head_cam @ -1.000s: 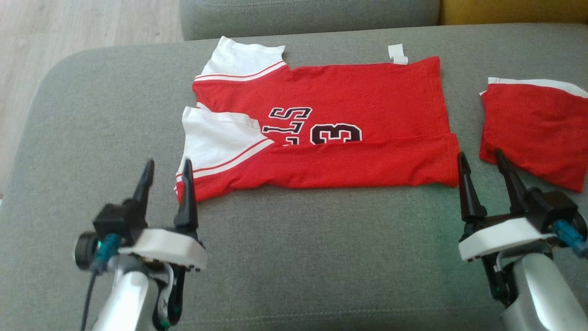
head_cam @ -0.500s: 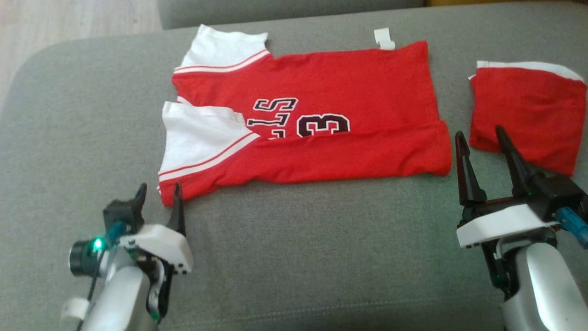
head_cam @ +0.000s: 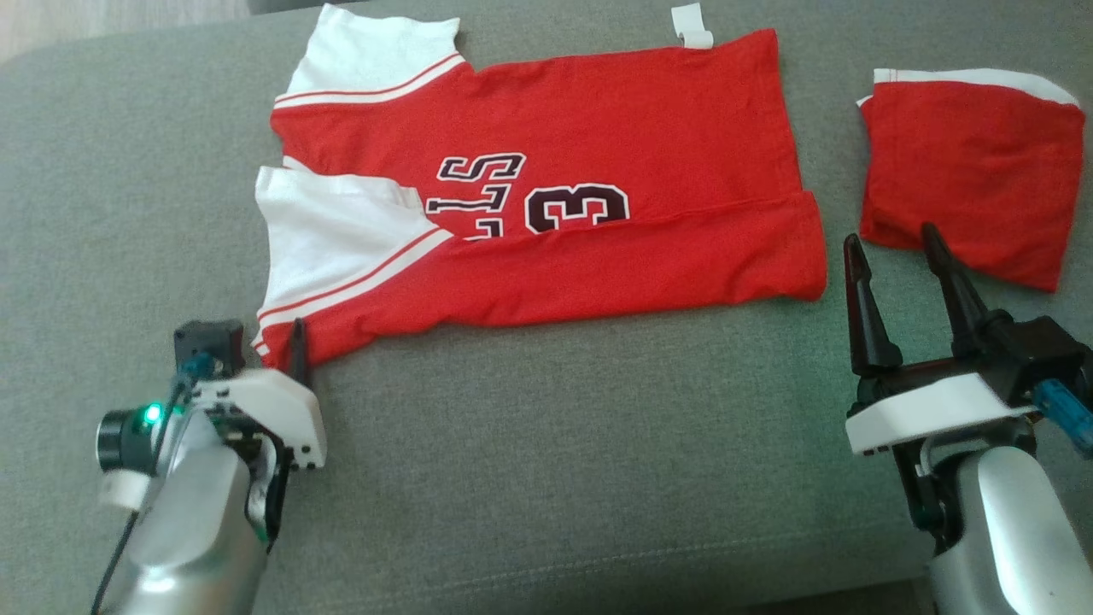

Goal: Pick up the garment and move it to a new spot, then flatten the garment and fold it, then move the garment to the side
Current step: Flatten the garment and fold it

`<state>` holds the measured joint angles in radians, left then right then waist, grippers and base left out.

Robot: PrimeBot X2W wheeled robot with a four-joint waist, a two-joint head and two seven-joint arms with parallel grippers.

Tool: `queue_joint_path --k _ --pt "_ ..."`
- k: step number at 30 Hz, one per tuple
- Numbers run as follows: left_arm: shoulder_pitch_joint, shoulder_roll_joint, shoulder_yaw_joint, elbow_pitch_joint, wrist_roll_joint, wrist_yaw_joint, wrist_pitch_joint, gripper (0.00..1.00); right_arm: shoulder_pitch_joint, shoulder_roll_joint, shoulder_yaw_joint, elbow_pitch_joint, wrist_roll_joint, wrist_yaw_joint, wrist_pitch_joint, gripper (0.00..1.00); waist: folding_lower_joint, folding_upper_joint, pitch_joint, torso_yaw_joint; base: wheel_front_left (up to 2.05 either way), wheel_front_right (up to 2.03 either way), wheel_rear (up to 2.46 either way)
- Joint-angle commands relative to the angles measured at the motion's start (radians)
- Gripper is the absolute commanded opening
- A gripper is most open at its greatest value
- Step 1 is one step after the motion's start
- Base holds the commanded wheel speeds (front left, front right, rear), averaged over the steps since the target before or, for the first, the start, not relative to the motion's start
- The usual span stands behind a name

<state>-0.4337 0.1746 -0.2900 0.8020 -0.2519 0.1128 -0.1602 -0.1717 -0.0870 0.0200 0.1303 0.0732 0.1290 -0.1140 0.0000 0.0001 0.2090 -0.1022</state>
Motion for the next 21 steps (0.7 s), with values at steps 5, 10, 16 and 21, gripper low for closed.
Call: queue_joint_path --k 5,10,16,21 --pt "-0.062 0.031 0.002 0.043 0.003 -0.031 0.037 0.42 -0.023 0.005 0.009 -0.045 -0.022 0.002 0.012 1.0 0.0 -0.0001 0.016 -0.006 0.0 0.0 0.0" --pt "-0.09 0.027 -0.005 0.043 0.0 -0.044 -0.015 0.0 -0.029 0.017 -0.022 -0.036 -0.026 0.002 0.041 1.0 0.0 -0.0001 0.025 0.0 0.0 0.0 0.0" --pt "-0.103 0.008 -0.009 -0.071 0.009 -0.036 -0.092 0.0 -0.058 0.034 -0.064 0.035 -0.017 0.002 0.107 1.0 0.0 -0.0001 0.03 0.039 0.0 0.0 0.0" --pt "-0.085 0.001 -0.021 -0.184 0.026 -0.038 -0.1 0.0 -0.103 0.036 -0.104 0.134 0.031 0.002 0.173 1.0 0.0 -0.0001 0.038 0.069 0.0 0.0 0.0"
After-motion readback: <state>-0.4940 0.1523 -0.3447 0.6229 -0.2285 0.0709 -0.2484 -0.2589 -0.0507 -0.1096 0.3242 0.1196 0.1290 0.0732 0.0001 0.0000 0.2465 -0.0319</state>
